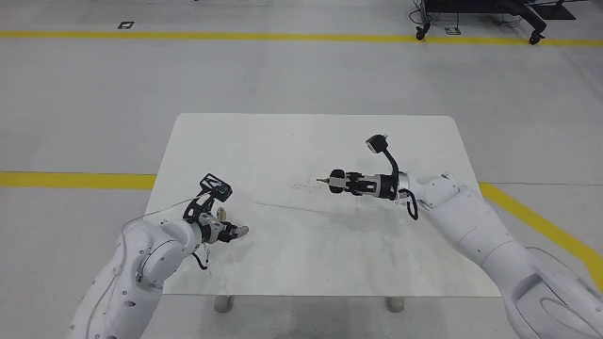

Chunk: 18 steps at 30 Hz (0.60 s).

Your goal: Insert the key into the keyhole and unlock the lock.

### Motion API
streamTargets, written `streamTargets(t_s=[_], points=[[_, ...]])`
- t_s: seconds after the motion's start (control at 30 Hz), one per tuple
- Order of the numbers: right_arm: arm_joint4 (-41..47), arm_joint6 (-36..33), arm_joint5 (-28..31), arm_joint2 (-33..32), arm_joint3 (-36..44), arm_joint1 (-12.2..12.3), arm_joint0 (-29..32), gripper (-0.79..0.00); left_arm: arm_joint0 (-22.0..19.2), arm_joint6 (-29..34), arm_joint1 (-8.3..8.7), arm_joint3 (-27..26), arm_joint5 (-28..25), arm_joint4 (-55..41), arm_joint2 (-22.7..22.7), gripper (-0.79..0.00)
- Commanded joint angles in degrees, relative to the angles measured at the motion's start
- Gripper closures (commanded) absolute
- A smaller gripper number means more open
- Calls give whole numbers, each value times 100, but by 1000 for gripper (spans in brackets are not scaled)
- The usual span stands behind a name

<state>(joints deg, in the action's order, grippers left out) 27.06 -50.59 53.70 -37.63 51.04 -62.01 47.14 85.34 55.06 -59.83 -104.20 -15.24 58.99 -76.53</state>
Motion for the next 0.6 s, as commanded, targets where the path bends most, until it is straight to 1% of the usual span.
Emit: streamTargets(t_s=[0.0,0.03,0.07,0.17,0.2,0.23,0.27,0.4,0.57], points=[[0,0,0,0,0,0,0,0,-20,96,-2,21,154,83,28,-739],[0,0,0,0,0,0,0,0,-27,107,-2,31,209,81,20,-739],[0,0,0,0,0,0,0,0,-28,107,-2,33,256,79,4,-714],[0,0,0,0,0,0,0,0,-7,26,1,23,325,11,-57,-573],[0,0,0,0,0,0,0,0,-5,-11,2,29,333,-32,-84,-511],[0,0,0,0,0,0,0,0,-2,-44,3,44,335,-62,-103,-496],[0,0,0,0,0,0,0,0,-6,-61,4,84,329,-93,-112,-434],[0,0,0,0,0,0,0,0,-101,-3,0,297,306,-170,-66,-391],[0,0,0,0,0,0,0,0,-220,-3,-13,427,447,-84,26,-372]])
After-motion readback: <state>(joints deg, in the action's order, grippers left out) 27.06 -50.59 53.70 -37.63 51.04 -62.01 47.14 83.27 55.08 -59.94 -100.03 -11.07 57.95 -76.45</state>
